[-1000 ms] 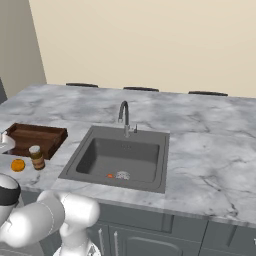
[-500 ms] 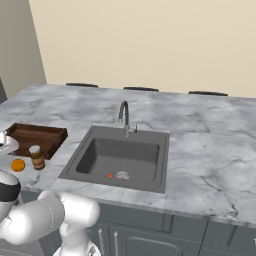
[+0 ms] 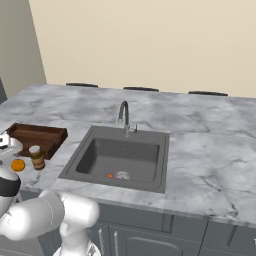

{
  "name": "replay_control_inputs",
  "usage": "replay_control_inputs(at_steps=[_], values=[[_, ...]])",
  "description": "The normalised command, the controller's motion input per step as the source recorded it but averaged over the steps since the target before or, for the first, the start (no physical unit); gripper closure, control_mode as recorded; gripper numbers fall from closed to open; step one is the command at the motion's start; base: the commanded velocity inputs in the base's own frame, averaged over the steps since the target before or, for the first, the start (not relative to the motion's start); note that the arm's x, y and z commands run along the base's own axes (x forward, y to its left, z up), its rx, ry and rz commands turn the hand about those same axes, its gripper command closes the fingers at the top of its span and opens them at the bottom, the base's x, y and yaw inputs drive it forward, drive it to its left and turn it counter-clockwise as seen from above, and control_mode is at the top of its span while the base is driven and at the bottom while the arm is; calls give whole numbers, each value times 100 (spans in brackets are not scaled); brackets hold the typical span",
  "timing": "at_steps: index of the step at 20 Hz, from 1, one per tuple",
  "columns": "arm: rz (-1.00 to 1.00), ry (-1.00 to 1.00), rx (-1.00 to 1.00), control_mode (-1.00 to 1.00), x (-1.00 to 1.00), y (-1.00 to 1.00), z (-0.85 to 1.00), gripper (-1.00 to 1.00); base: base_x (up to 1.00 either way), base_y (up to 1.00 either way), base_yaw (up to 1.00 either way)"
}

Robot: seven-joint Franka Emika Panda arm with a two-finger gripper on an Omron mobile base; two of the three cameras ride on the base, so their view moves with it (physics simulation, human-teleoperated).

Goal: Pick up all produce items and place them in the sink. Turn on the sink faucet to wash them. Then turn the sink off and put them in the tray.

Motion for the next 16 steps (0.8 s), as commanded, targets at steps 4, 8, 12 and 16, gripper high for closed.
replay_control_inputs(at_steps=[4, 8, 12, 16], values=[[0, 0, 0, -100, 11, 0, -13, -100, 0, 0, 0], [0, 0, 0, -100, 9, 0, -12, -100, 0, 0, 0], [0, 0, 0, -100, 7, 0, -13, -100, 0, 0, 0], [0, 0, 0, -100, 8, 0, -14, -100, 0, 0, 0]])
